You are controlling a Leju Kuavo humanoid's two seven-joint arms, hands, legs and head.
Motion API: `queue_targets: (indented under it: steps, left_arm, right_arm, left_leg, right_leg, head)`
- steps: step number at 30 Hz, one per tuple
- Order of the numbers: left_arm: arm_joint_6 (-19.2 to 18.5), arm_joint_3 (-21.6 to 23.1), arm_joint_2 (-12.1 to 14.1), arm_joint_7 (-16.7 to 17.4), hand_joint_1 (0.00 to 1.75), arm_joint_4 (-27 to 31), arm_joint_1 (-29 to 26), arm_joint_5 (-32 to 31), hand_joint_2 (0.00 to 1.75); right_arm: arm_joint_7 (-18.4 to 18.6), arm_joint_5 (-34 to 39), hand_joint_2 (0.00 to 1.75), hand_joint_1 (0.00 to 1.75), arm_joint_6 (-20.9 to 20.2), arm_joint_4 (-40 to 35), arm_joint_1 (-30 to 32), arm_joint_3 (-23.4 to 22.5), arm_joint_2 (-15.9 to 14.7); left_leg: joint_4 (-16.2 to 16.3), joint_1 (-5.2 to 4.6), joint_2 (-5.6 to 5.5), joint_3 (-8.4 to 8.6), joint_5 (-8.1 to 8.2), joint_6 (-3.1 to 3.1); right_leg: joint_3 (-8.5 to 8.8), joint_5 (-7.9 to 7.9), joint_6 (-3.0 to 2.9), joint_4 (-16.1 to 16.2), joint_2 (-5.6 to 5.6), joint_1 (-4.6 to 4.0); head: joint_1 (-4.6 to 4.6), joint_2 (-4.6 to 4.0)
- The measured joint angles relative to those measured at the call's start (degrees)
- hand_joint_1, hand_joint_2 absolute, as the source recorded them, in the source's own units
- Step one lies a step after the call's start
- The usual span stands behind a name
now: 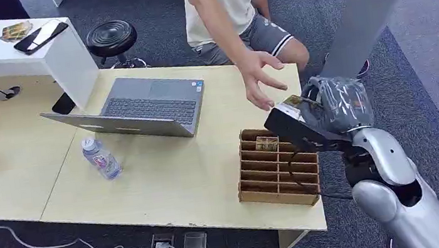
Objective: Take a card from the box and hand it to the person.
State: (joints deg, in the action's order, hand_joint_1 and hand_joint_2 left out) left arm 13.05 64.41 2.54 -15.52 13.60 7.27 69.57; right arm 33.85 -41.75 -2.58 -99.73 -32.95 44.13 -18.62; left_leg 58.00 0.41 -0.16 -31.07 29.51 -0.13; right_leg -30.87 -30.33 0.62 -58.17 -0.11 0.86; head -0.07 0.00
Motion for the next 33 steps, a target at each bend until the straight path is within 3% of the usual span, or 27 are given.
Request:
queue_targets:
  steps: [8,11,12,16,17,26,33]
  left_arm:
    - [0.0,0.0,-0.09,1.05,0.0,0.0,0.88,-0.72,1.75]
    - [0.0,0.0,-0.13,0.98,0.0,0.0,1.04,-0.85,1.75]
    - [0.0,0.0,-0.13,0.94,0.0,0.0,1.03,-0.85,1.75]
    - [0.0,0.0,-0.15,0.61,0.0,0.0,0.99,-1.27,1.75]
    - [0.0,0.0,-0.17,0.52,0.0,0.0,0.99,-1.35,0.0]
    - [0.0,-0.02,-0.17,-0.11,0.0,0.0,0.34,-0.04,0.0]
    - [0.0,-0.09,-0.17,-0.46,0.0,0.0,-0.68,0.72,0.0]
  right_arm:
    - [-9.18,0.85,1.75,1.55,8.18,8.73,-0.65,1.42,3.43]
    - [-10.77,0.66,1.75,1.55,10.29,12.96,-0.64,2.03,4.83]
    - [-11.23,0.7,1.75,0.0,10.6,13.97,-0.64,2.21,5.2]
    - [-12.06,0.94,1.75,0.0,11.6,17.59,-0.61,2.99,6.47]
    - [-12.19,0.98,1.75,0.0,11.78,18.33,-0.6,3.15,6.69]
    - [-11.56,2.99,1.75,0.0,13.34,20.66,0.7,3.23,7.45]
    - [-10.18,5.27,1.75,0.0,16.11,16.46,4.85,1.84,6.47]
  left_leg:
    - [0.0,0.0,-0.02,-0.02,-0.01,0.0]
    - [0.0,0.0,-0.02,-0.02,0.0,0.0]
    - [0.0,0.0,-0.02,-0.02,0.0,0.0]
    - [0.0,0.0,-0.03,-0.02,0.0,0.0]
    - [0.0,0.0,-0.03,-0.02,0.0,0.0]
    - [0.0,0.0,-0.02,0.01,0.0,0.0]
    - [0.0,0.0,-0.01,0.01,0.0,0.0]
  right_leg:
    - [0.01,0.0,0.0,-0.02,-0.02,0.0]
    - [0.0,0.0,0.0,-0.02,-0.02,0.0]
    - [0.0,0.0,0.0,-0.02,-0.02,0.0]
    - [0.0,0.0,0.0,-0.02,-0.02,0.0]
    - [-0.01,0.0,0.0,-0.02,-0.02,0.0]
    - [-0.02,0.0,0.0,-0.01,-0.01,0.0]
    - [-0.04,0.0,0.0,0.01,-0.01,0.0]
  head:
    - [0.04,0.0]
    - [0.02,0.0]
    - [0.02,0.0]
    - [0.02,0.0]
    - [0.02,0.0]
    - [0.04,0.0]
    - [0.02,0.0]
